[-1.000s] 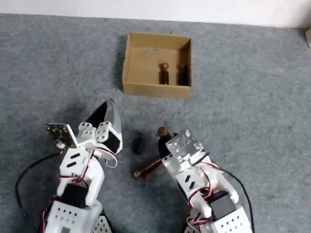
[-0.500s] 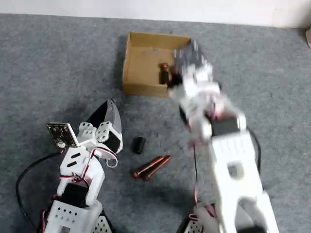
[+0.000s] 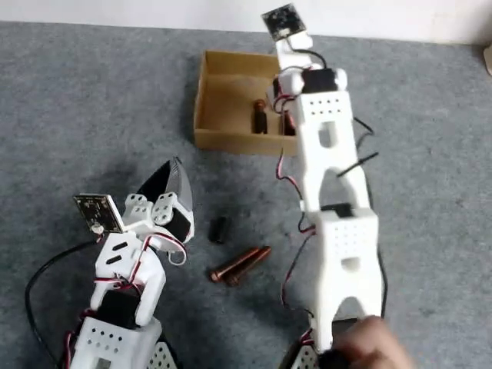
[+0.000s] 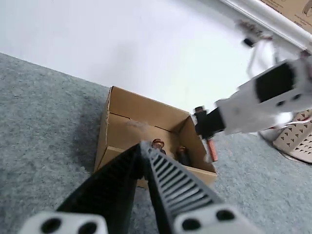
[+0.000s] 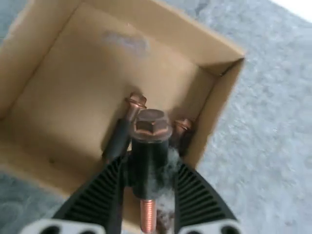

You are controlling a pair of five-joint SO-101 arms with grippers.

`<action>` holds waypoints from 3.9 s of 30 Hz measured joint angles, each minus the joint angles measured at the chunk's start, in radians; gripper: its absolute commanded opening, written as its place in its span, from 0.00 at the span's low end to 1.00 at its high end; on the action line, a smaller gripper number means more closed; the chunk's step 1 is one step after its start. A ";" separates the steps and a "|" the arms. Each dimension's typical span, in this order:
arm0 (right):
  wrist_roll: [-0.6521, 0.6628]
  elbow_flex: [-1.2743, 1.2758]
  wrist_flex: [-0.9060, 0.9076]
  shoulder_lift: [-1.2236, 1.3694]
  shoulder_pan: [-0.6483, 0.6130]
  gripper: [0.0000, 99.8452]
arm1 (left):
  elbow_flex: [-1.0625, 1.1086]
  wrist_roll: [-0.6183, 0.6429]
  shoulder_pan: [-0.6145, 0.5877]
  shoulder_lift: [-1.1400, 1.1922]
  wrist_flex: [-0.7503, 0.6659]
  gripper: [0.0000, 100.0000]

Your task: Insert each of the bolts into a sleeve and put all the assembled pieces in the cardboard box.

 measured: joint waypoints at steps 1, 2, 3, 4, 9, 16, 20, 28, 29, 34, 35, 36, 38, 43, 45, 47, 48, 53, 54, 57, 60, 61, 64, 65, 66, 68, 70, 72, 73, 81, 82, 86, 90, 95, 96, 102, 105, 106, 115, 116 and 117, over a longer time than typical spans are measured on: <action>0.000 -0.072 0.014 0.061 -0.002 0.00 | 0.000 0.000 0.000 0.000 0.000 0.01; 0.000 -0.138 0.025 0.118 -0.002 0.00 | 0.000 0.000 0.000 0.000 0.000 0.01; 0.000 -0.199 0.035 0.172 -0.002 0.00 | 0.000 0.000 0.000 0.000 0.000 0.01; 0.000 -0.253 0.044 0.219 -0.002 0.00 | 0.000 0.000 0.000 0.000 0.000 0.01; 0.000 -0.454 0.071 0.402 0.000 0.00 | 0.000 0.000 0.000 0.000 0.000 0.01; 0.000 -0.523 0.071 0.448 -0.002 0.05 | 0.000 0.000 0.000 0.000 0.000 0.01; 0.000 -0.523 0.101 0.448 -0.002 0.26 | 0.000 0.000 0.000 0.000 0.000 0.01; 0.000 -0.537 0.222 0.445 -0.009 0.37 | 0.000 0.000 0.000 0.000 0.000 0.01; 0.000 -0.537 0.232 0.445 -0.008 0.37 | 0.000 0.000 0.000 0.000 0.000 0.01; 0.000 -0.537 0.301 0.410 -0.008 0.37 | 0.000 0.000 -0.002 0.000 0.000 0.01; 0.000 -0.537 0.325 0.388 -0.008 0.37 | 0.002 0.000 -0.002 0.000 0.000 0.01; 0.000 -0.537 0.341 0.359 -0.005 0.37 | 0.002 0.000 -0.002 0.000 0.000 0.01; -0.015 -0.537 0.381 0.292 0.008 0.37 | 0.002 0.000 -0.002 0.000 0.000 0.01; -0.110 -0.537 0.436 0.089 0.000 0.37 | 0.002 0.000 -0.003 0.000 0.000 0.01; -0.133 -0.537 0.437 0.002 0.011 0.37 | 0.002 0.000 -0.029 0.000 0.000 0.01; -0.158 -0.502 0.437 -0.089 0.021 0.37 | 0.002 0.000 -0.066 0.000 0.000 0.01; -0.170 -0.465 0.437 -0.137 0.023 0.37 | 0.002 0.006 -0.081 0.000 0.000 0.01; -0.249 -0.118 0.437 -0.419 0.014 0.37 | 0.002 0.032 -0.106 0.000 0.000 0.01; -0.258 -0.029 0.437 -0.483 0.009 0.37 | 0.002 0.032 -0.104 0.000 0.000 0.01; -0.267 0.250 0.437 -0.687 -0.032 0.37 | 0.002 0.032 -0.104 0.000 0.000 0.01; -0.269 0.546 0.436 -0.898 -0.086 0.37 | 0.002 0.032 -0.106 0.000 0.000 0.01; -0.269 0.649 0.423 -0.970 -0.097 0.37 | 0.002 0.032 -0.106 0.000 0.000 0.01; -0.269 0.936 0.322 -1.181 -0.103 0.37 | 0.002 0.032 -0.106 0.000 0.000 0.01; -0.269 1.023 0.295 -1.247 -0.103 0.37 | 0.002 0.032 -0.106 0.000 0.000 0.01; -0.253 1.111 0.275 -1.315 -0.107 0.37 | 0.002 0.032 -0.106 0.000 0.000 0.01; -0.173 1.280 0.250 -1.430 -0.144 0.37 | 0.002 0.032 -0.106 0.000 0.000 0.01; -0.058 1.445 0.229 -1.519 -0.201 0.37 | 0.002 0.032 -0.106 0.000 0.000 0.01; 0.061 1.597 0.201 -1.585 -0.247 0.37 | 0.002 0.032 -0.106 0.000 0.000 0.01; 0.120 1.663 0.180 -1.611 -0.262 0.37 | 0.002 0.032 -0.106 0.000 0.000 0.01; 0.485 2.008 0.066 -1.677 -0.356 0.37 | 0.002 -0.005 -0.106 0.000 0.000 0.01; 0.503 2.021 0.066 -1.677 -0.370 0.37 | 0.002 -0.005 -0.106 0.000 0.000 0.01; 0.519 2.035 0.064 -1.677 -0.428 0.37 | 0.002 -0.005 -0.109 0.000 0.000 0.01; 0.520 2.035 0.035 -1.677 -0.500 0.37 | -0.006 0.009 -0.203 0.000 0.000 0.01; 0.460 2.093 -0.130 -1.665 -0.531 0.37 | -0.008 0.095 -0.310 0.000 0.000 0.01; 0.417 2.099 -0.180 -1.646 -0.534 0.37 | -0.008 0.100 -0.315 0.000 0.000 0.01; -0.080 2.102 -0.480 -1.475 -0.535 0.37 | -0.008 0.104 -0.324 0.000 0.000 0.01; -0.370 2.102 -0.612 -1.379 -0.543 0.37 | -0.008 0.104 -0.324 0.000 0.000 0.01; -0.462 2.102 -0.661 -1.353 -0.543 0.37 | -0.008 0.104 -0.324 0.000 0.000 0.01; -0.733 2.102 -0.830 -1.149 -0.563 0.37 | -0.008 0.106 -0.348 0.000 0.000 0.01; -0.738 2.102 -0.833 -1.134 -0.563 0.37 | -0.008 0.106 -0.353 0.000 0.000 0.01; -0.747 2.102 -0.835 -1.119 -0.563 0.37 | -0.008 0.106 -0.353 0.000 0.000 0.01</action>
